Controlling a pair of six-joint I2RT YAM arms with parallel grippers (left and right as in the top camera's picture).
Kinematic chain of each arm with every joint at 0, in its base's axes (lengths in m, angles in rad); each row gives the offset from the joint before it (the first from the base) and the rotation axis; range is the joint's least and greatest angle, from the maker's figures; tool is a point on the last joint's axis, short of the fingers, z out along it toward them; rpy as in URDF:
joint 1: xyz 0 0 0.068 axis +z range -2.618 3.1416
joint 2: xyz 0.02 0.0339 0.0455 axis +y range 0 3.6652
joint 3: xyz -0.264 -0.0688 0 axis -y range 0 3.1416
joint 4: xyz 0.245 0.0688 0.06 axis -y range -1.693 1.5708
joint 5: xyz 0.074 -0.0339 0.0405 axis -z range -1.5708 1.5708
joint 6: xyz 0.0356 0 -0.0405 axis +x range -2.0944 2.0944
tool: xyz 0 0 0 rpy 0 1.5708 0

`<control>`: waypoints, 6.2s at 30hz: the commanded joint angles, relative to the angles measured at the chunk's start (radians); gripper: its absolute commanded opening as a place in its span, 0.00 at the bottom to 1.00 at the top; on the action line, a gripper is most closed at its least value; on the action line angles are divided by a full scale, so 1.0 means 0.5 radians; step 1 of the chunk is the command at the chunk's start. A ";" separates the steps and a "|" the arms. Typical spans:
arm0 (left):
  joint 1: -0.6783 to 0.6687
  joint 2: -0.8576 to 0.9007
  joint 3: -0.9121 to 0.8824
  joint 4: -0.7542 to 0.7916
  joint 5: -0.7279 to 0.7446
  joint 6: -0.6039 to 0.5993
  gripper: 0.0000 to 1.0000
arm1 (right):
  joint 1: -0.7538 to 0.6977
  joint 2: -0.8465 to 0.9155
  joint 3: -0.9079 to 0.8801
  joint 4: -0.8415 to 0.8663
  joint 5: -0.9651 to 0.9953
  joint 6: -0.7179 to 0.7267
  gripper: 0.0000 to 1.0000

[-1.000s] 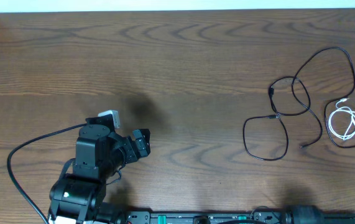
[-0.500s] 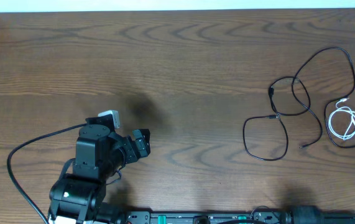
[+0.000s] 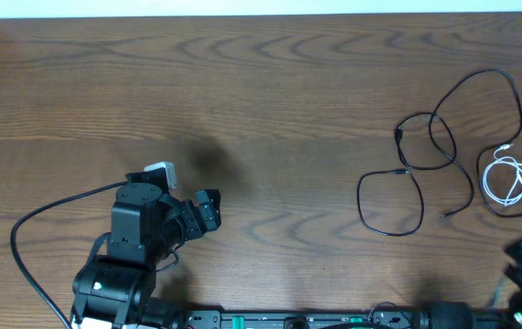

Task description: Untangle cables

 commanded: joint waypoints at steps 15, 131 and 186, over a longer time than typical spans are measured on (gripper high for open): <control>-0.005 -0.005 0.003 -0.001 -0.021 0.019 0.98 | -0.012 -0.011 -0.723 -0.030 -0.011 0.003 0.99; -0.005 -0.300 -0.414 -0.045 -0.021 0.019 0.98 | 0.200 -0.011 -1.027 -0.485 -0.012 0.002 0.99; -0.005 -0.837 -0.687 -0.041 -0.021 0.019 0.98 | 0.199 -0.011 -1.027 -0.486 -0.012 0.002 0.99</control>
